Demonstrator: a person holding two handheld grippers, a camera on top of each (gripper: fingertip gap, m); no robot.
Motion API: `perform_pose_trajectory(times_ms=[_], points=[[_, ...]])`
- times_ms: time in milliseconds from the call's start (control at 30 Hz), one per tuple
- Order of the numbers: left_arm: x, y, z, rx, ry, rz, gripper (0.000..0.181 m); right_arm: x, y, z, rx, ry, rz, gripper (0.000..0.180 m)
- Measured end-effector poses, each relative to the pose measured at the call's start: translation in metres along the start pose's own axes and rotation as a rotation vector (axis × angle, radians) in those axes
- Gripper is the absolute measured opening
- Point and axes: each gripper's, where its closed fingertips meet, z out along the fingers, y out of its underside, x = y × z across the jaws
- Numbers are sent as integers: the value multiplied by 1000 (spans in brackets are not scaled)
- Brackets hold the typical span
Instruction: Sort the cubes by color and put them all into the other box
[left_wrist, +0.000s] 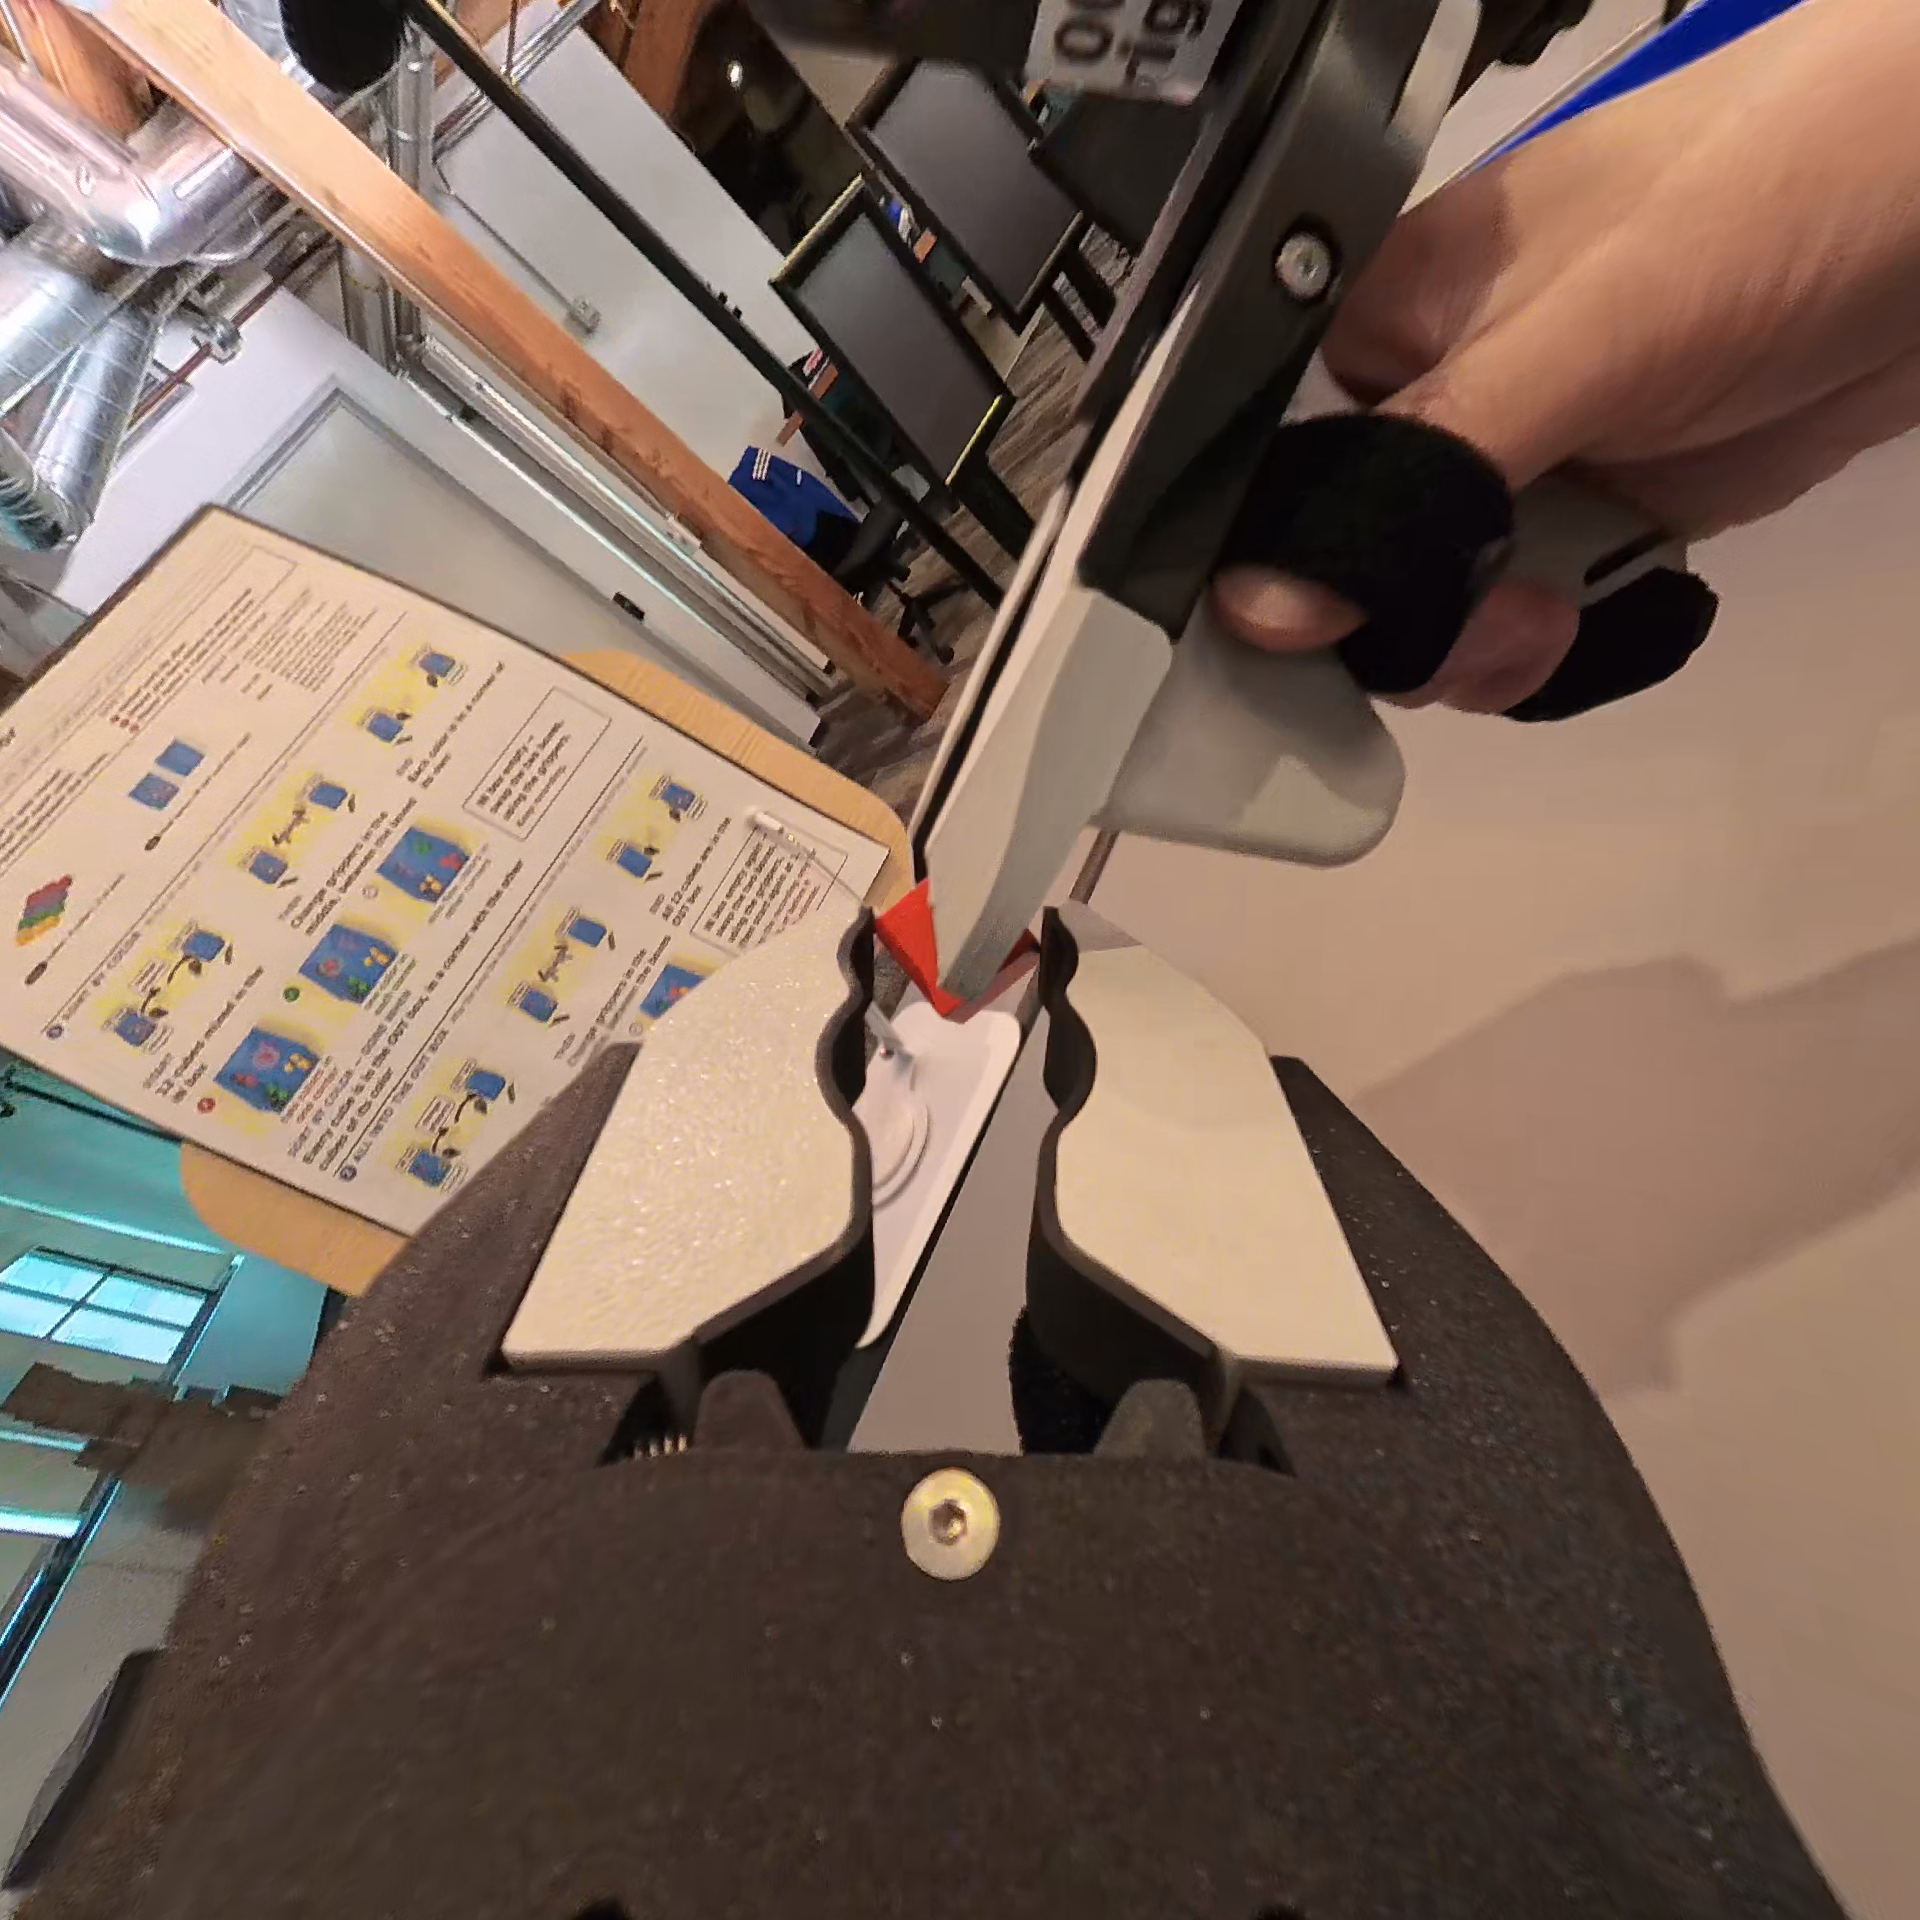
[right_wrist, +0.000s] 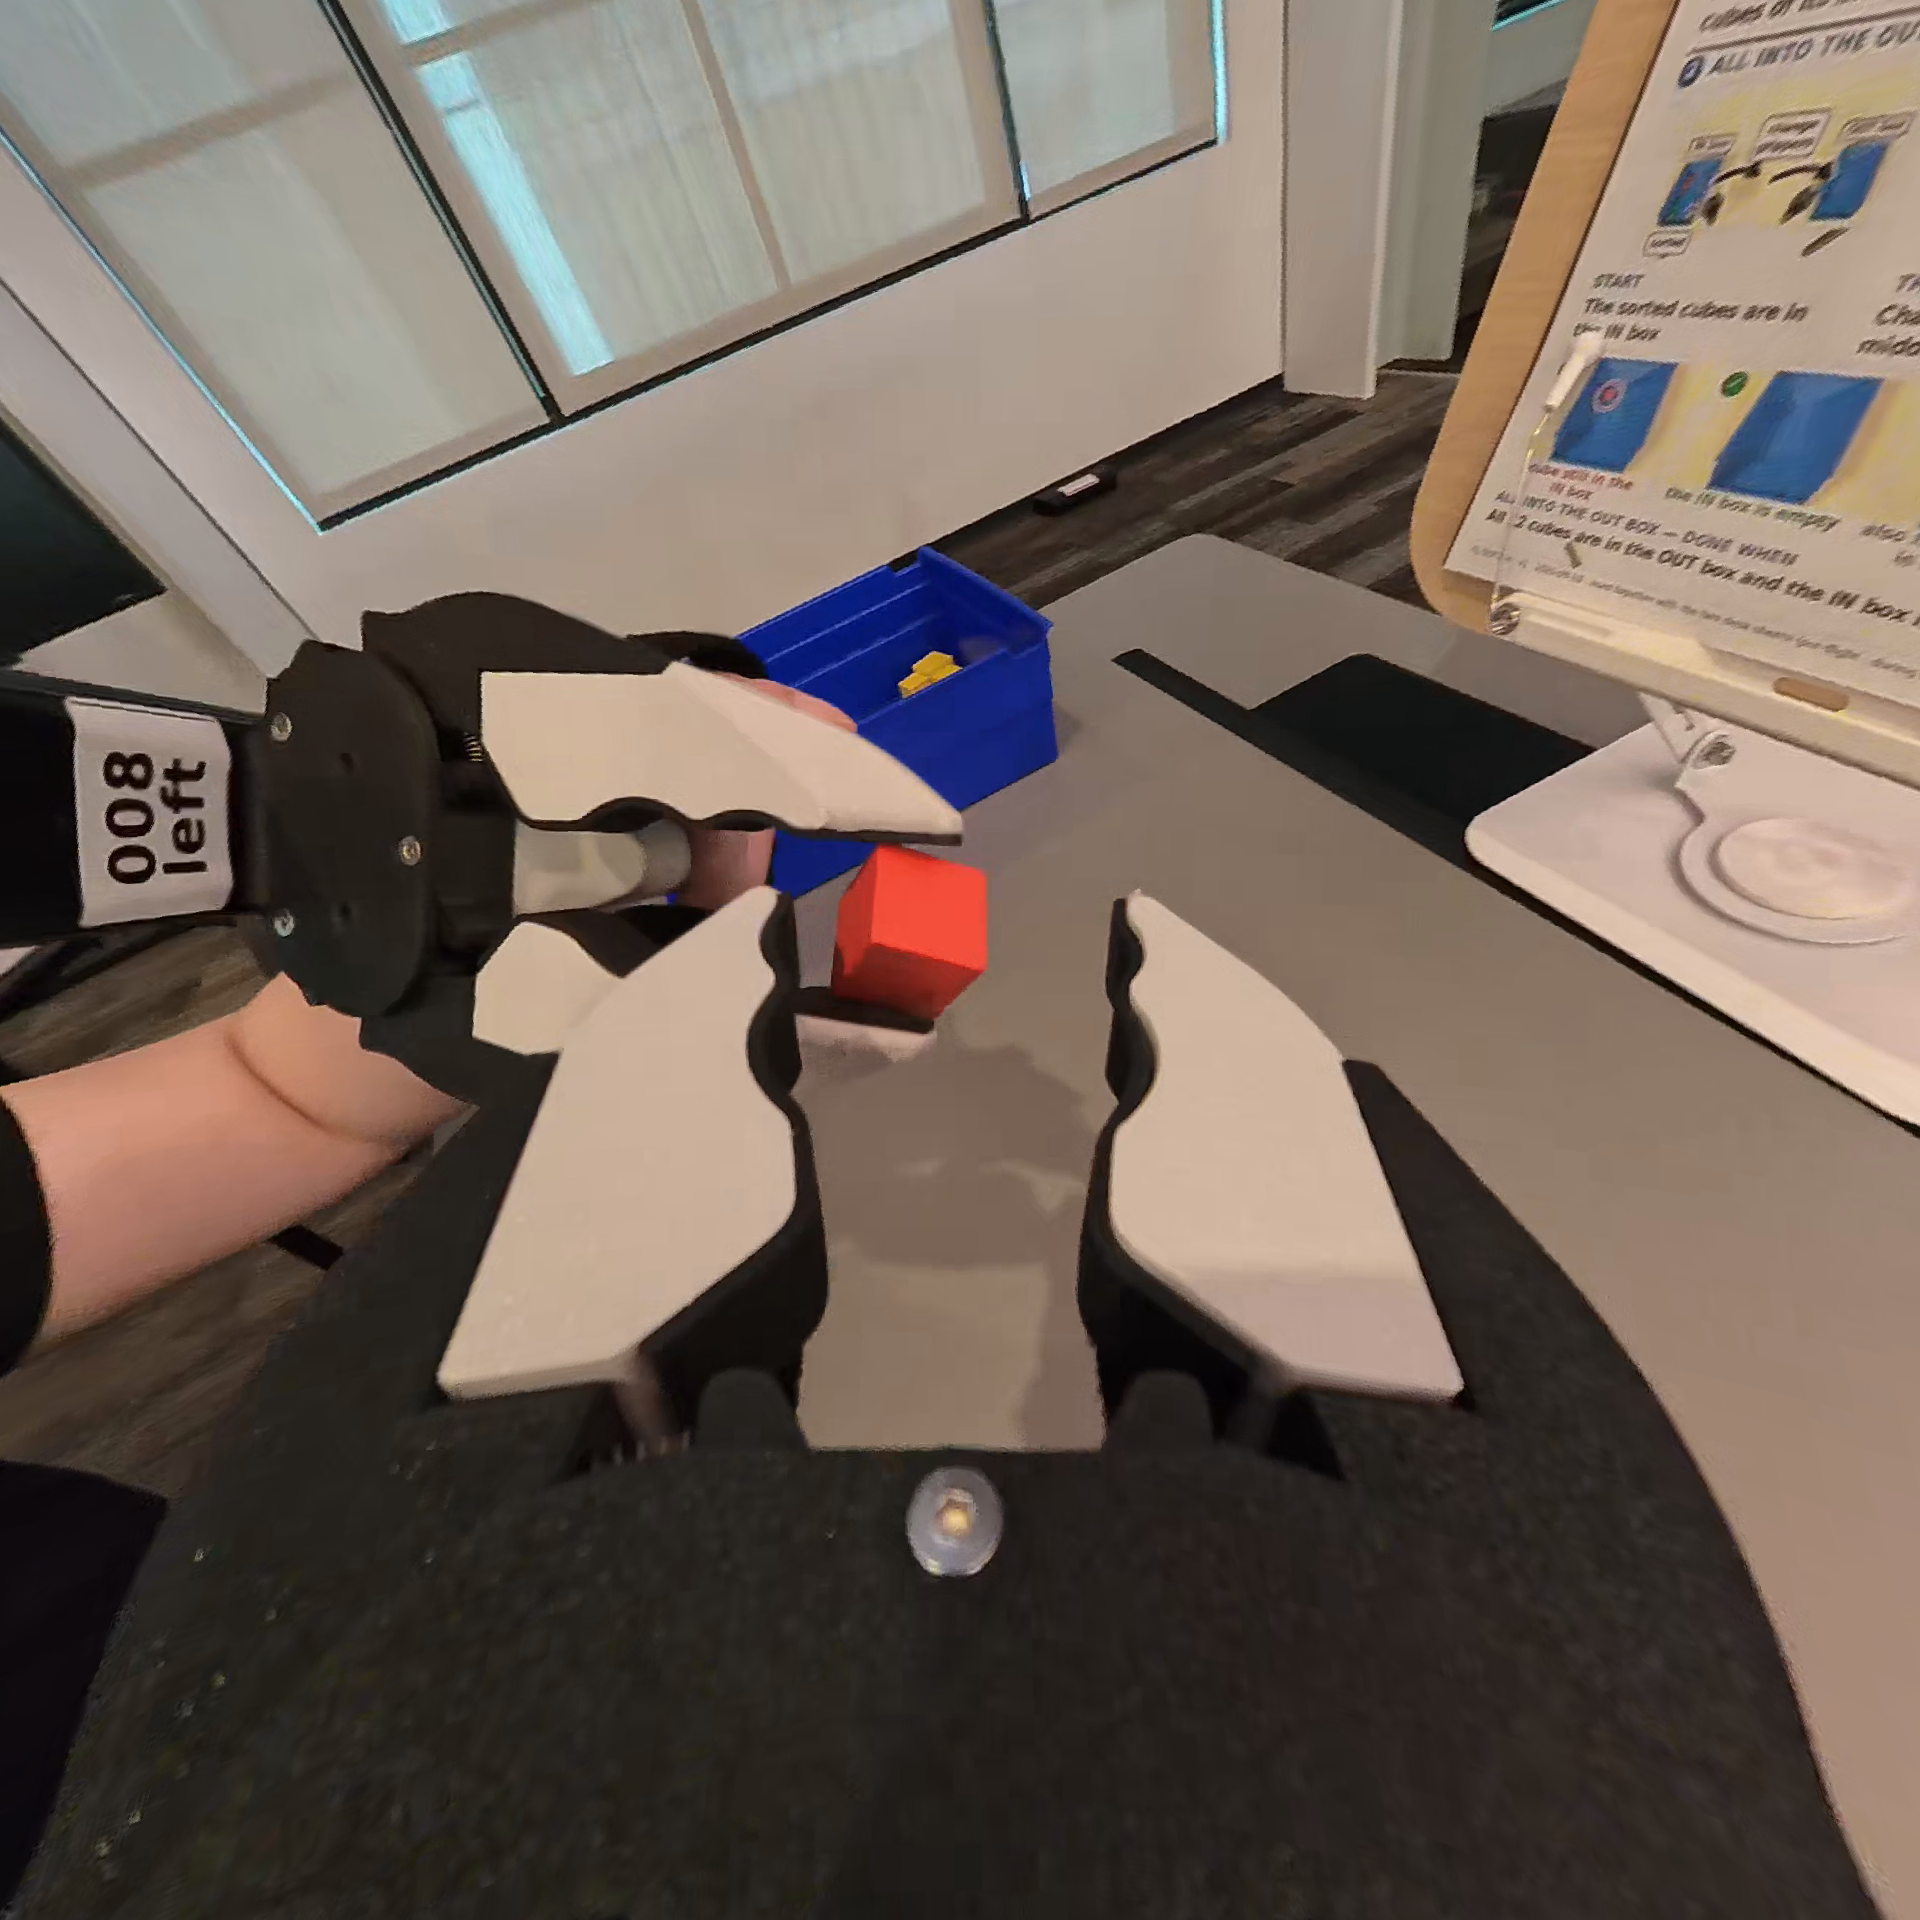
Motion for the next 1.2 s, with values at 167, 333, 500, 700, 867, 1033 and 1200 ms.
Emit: perform_pose_trajectory(times_ms=[167, 333, 500, 700, 867, 1033, 1200], points=[[4, -9, 2, 21, 3, 10, 30, -11, 1, -1, -17, -100, 19, 26], [6, 2, 4, -25, -33, -20, 32, -4, 2, -1, -24, -44, -34, 22], [5, 21, -1, -77, -47, -111, 43, 18, -2, -8, -13, 110, -112, 22], [8, 48, -9, -120, -58, -237, 40, 62, -22, -46, 62, 340, -158, 22], [25, 67, -6, -173, -37, -248, 40, 117, -40, -118, 154, 611, -148, 23], [42, 74, 3, -193, -3, -262, 39, 169, -39, -216, 224, 932, -108, 23], [57, 82, 14, -210, 22, -269, 38, 205, -12, -305, 203, 1182, -21, 23]])
